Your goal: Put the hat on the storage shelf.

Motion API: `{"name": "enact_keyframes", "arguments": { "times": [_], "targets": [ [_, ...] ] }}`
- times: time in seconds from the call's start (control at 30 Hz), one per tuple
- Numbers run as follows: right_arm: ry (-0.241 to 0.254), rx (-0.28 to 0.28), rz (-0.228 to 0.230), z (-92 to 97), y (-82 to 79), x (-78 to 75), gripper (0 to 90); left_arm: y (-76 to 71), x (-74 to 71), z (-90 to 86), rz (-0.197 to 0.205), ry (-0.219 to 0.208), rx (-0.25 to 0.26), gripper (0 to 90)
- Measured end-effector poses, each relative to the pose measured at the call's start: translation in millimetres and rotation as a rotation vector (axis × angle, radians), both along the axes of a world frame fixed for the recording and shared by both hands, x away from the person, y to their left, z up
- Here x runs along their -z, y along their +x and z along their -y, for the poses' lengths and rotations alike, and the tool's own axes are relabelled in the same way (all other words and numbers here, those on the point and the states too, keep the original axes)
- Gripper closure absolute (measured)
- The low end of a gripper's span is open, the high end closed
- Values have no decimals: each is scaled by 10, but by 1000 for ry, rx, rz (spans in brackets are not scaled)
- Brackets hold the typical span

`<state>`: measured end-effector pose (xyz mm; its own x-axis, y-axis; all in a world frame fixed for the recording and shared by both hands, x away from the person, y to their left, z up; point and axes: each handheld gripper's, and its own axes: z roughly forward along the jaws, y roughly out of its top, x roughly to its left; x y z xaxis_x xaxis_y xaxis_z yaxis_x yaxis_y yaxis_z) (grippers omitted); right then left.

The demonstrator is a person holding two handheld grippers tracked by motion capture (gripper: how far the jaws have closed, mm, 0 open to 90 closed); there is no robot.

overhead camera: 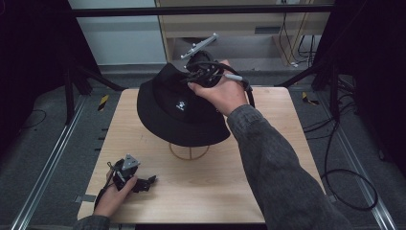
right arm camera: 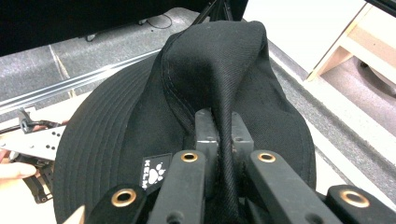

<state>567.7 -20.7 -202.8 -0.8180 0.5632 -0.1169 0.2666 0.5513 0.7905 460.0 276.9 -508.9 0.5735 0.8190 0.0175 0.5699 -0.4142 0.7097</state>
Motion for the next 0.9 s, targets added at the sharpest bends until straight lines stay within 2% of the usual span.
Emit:
{"name": "enact_keyframes", "arguments": {
  "times": [0.33, 0.6, 0.8, 0.9],
  "targets": [
    [-58, 1, -19, -59, 14, 9, 864, 0, 0, -1, 1, 2, -1, 0],
    [-112, -8, -37, -176, 34, 79, 849, 0, 1, -1, 1, 1, 0, 0],
    [-114, -4, -43, -187, 61, 122, 830, 0, 0, 0, 1, 2, -2, 0],
    [-105, -5, -37, -180, 53, 137, 774, 0, 0, -1, 1, 2, -1, 0]
  ]
}}
